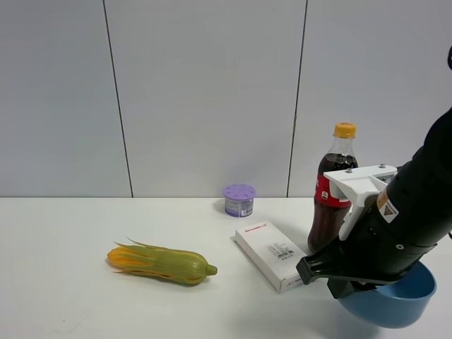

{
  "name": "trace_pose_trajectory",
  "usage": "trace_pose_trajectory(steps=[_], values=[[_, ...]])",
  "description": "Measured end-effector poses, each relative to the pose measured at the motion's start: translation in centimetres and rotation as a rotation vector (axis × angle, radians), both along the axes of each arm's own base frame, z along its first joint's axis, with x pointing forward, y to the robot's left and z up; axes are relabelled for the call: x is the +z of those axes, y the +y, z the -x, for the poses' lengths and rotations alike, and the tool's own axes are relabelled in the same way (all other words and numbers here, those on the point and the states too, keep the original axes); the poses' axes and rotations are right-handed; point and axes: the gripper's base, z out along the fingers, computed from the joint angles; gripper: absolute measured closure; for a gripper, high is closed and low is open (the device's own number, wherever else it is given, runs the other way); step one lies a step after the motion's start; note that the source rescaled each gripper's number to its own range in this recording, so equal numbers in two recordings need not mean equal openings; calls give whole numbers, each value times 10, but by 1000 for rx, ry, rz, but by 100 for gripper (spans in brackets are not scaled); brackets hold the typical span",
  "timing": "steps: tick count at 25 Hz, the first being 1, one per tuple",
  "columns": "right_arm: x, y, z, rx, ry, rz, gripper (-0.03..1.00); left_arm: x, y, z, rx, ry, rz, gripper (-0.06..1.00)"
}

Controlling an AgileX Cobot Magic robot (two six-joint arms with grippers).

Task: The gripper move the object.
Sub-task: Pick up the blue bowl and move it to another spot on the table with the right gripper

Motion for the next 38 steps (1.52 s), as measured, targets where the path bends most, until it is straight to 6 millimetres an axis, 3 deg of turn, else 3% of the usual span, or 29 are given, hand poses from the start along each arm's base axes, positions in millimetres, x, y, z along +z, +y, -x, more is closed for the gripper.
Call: trace_pose_trajectory(steps=[15,18,22,28,30,33,38], values=[[-26,6,-7,44,26,26,93,0,0,0,0,0,0,-6],[-26,6,-7,76,20,39,83,0,0,0,0,0,0,-6],[-26,6,-7,79,17,39,59,0,0,0,0,0,0,-6],[-26,6,-7,76,17,35,37,0,0,0,0,0,0,-6],[-22,6,-7,71,6,24,26,0,0,0,0,0,0,-6],[-4,5,-5,69,-43,-7,20,0,0,0,0,0,0,-6],[51,-3,7,84,-216,-101,19,0,0,0,0,0,0,-6]])
